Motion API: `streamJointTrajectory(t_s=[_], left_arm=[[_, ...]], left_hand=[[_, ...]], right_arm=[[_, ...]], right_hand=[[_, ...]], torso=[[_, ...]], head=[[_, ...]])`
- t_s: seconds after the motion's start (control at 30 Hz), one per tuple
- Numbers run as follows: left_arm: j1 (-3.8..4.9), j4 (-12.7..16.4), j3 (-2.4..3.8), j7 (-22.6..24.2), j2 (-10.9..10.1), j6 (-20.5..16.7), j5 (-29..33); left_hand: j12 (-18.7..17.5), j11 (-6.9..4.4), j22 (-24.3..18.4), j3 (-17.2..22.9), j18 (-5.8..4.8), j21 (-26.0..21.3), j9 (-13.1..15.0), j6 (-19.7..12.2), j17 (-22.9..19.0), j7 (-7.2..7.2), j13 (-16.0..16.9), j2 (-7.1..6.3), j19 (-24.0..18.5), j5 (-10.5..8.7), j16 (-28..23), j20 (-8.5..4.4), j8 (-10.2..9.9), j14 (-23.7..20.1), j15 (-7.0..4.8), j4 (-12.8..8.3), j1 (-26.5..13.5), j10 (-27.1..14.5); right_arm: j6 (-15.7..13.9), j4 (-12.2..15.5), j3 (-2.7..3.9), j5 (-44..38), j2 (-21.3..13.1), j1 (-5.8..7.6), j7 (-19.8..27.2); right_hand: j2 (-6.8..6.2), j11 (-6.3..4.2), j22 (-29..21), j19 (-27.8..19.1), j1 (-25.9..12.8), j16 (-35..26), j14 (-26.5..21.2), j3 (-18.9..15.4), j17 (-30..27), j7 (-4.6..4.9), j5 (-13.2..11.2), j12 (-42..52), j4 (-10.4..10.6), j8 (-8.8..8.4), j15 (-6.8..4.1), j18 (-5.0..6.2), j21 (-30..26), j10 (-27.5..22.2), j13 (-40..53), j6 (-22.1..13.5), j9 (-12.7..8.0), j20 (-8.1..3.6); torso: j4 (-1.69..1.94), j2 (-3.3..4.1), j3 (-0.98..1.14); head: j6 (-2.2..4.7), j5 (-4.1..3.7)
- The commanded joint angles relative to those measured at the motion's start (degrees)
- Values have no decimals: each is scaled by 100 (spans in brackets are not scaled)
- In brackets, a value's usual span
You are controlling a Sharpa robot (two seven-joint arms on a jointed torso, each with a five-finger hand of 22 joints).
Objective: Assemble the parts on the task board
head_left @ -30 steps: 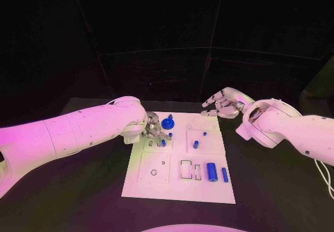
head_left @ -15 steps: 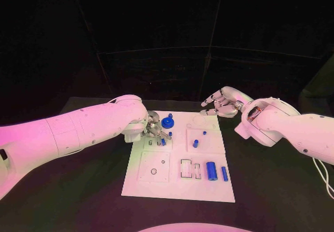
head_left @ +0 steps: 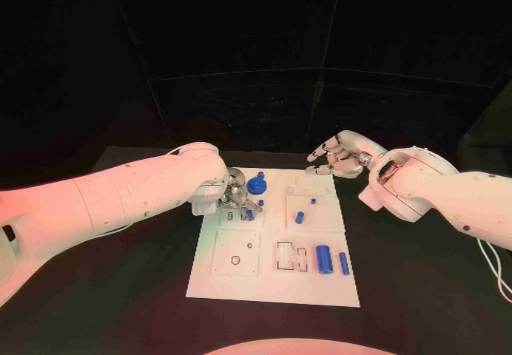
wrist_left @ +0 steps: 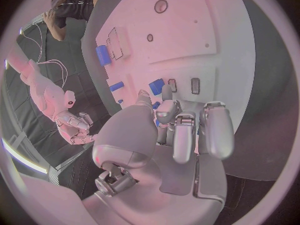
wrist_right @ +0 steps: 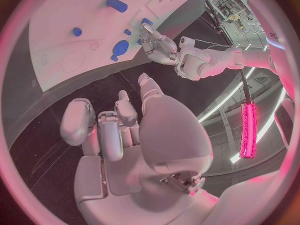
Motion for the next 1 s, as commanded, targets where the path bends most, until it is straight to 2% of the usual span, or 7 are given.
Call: streamJointTrajectory(t_s=[0.03,0.7,0.77,0.9,1.0], left_arm=[[11,-9,-1,-43,20,125,-35],[11,-40,-8,-41,77,174,-35],[11,-40,-8,-39,78,165,-35],[11,-30,-9,-33,76,130,-35],[11,-22,-9,-25,75,103,-35]], left_hand=[[41,-27,8,9,-116,22,10,-28,1509,-7,12,15,34,-9,17,-2,41,615,-39,-44,58,34],[50,-29,48,97,-118,46,111,-78,1509,-8,39,31,23,-7,17,-2,100,615,-41,-208,246,40],[49,-31,48,160,-116,46,134,-92,1509,-10,43,54,17,-6,17,-3,111,615,-42,-282,339,40],[24,-70,59,528,-114,51,177,-153,1509,-52,34,184,7,0,17,-23,112,615,-73,-678,883,20],[-6,-85,58,716,-112,48,184,-184,1509,-66,17,226,-1,2,17,-39,88,615,-88,-850,1085,0]], right_arm=[[46,1,3,-23,8,13,4],[75,-19,3,-35,39,12,4],[77,-21,3,-36,41,12,3],[83,-22,3,-37,44,12,1],[87,-24,3,-39,48,12,0]], right_hand=[[36,-25,-2,-18,47,-39,431,-38,688,-7,44,16,-6,23,-42,46,-24,-1,0,29,1,-4],[51,-28,-10,-19,78,-40,433,-55,692,-9,107,22,-9,30,-46,47,-30,7,4,31,1,-7],[54,-28,-4,-15,83,-42,432,-57,688,-9,118,23,-9,31,-46,46,-28,8,5,32,1,-8],[66,-31,-6,-13,104,-43,433,-70,689,-10,171,23,-9,35,-48,46,-30,9,2,31,0,-10],[71,-31,-7,-12,116,-43,434,-82,690,-10,216,21,-8,37,-49,46,-32,9,-1,30,-1,-12]], torso=[[-3,3,0],[0,3,-2],[4,2,-2],[8,4,-1],[8,3,-2]], head=[[-12,-5],[-46,-25],[-54,-28],[-62,-30],[-61,-31]])
